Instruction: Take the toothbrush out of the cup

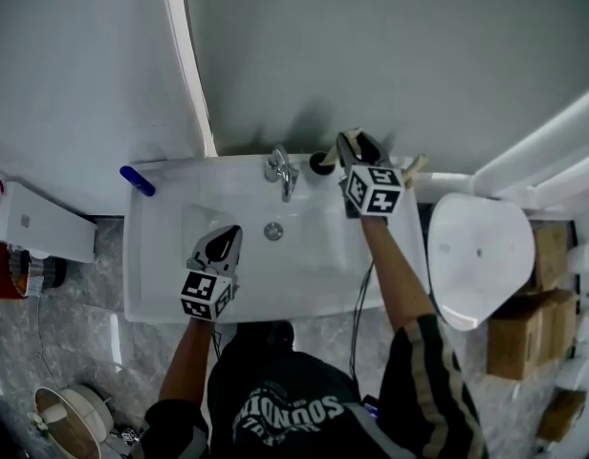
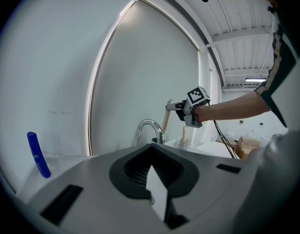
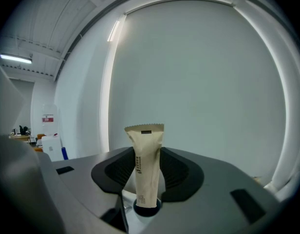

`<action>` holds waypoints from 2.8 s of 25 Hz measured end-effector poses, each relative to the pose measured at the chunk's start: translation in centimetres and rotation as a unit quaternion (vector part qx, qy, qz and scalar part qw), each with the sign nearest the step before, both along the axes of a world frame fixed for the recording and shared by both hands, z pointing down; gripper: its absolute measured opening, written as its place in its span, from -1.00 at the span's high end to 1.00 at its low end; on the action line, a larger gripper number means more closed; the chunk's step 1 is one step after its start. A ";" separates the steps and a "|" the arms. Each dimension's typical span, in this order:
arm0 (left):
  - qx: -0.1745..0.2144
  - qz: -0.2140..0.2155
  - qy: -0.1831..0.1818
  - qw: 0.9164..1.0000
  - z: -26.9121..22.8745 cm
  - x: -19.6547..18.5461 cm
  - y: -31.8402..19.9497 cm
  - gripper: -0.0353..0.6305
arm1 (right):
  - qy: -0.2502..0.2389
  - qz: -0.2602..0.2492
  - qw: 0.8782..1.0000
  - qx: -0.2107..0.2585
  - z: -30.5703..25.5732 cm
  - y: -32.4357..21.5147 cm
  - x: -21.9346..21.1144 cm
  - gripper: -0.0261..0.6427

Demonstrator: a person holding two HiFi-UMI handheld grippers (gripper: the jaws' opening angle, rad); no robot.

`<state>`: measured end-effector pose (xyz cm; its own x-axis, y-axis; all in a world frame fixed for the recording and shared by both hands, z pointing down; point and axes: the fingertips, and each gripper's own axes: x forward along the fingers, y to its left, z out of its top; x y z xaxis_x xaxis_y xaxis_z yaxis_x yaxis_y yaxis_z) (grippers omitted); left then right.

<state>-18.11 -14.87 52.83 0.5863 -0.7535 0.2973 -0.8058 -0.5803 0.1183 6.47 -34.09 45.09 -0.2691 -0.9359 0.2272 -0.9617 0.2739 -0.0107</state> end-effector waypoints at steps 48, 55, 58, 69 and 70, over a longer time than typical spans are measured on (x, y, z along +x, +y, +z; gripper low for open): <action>-0.017 0.122 -0.017 0.992 2.1 13.9 6.1 0.90 | 0.017 0.076 0.978 -0.194 20.6 25.0 19.0 0.48; -0.031 0.100 -0.022 0.994 3.0 11.7 4.6 0.90 | 0.017 0.100 0.964 -0.246 23.5 21.6 19.6 0.48; -0.036 0.095 -0.023 0.995 3.3 11.1 4.2 0.90 | 0.030 0.108 0.956 -0.270 25.0 20.8 19.8 0.48; -0.057 0.083 -0.031 0.994 4.2 8.3 2.8 0.90 | 0.025 0.123 0.931 -0.343 30.8 20.3 20.3 0.48; -0.057 0.083 -0.032 0.994 4.2 8.1 2.7 0.90 | 0.025 0.129 0.928 -0.347 31.1 20.2 20.4 0.48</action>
